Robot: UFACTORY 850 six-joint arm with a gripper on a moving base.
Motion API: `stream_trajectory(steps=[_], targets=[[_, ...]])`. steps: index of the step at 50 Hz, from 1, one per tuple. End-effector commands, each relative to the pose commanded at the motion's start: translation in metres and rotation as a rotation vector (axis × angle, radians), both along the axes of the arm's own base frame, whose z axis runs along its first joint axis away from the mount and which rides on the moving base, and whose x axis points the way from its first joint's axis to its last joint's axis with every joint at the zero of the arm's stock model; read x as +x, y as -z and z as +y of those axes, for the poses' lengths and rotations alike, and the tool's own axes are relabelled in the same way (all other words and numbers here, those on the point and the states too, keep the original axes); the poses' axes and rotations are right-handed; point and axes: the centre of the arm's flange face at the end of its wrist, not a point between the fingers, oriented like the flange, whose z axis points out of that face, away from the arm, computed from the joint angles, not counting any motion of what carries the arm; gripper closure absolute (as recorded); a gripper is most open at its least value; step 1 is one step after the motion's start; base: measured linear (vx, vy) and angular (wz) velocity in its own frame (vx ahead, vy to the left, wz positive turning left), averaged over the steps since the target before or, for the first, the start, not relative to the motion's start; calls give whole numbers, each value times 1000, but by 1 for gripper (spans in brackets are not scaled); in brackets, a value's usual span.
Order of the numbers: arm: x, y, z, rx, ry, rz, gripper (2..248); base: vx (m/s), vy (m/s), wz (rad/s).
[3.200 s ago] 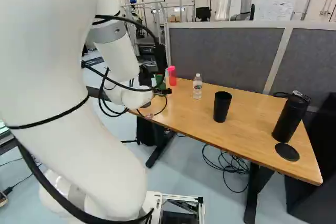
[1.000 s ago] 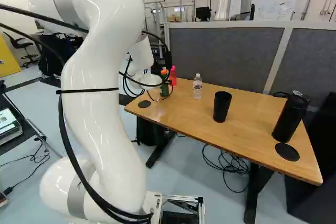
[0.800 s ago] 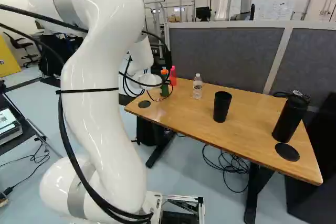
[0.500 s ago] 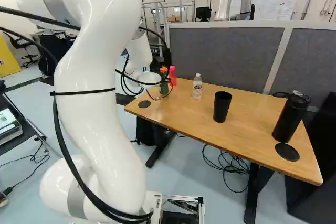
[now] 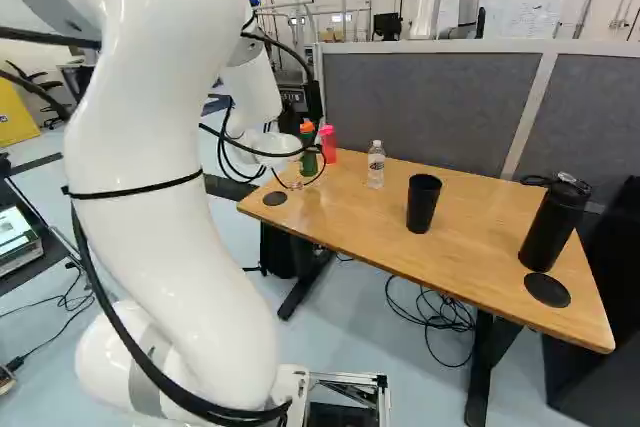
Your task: Pick up the green bottle from the table
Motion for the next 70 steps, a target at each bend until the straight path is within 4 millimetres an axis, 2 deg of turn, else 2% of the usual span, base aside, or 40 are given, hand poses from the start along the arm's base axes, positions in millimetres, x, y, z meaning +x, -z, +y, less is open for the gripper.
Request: stream_trajectory(steps=[16,46,70], targets=[[-27,-16,3,0,-7,-23,140,0,0,0],[-74,-18,9,0,-22,-18,140,0,0,0],[-84,-16,8,0,-21,-21,140,0,0,0]])
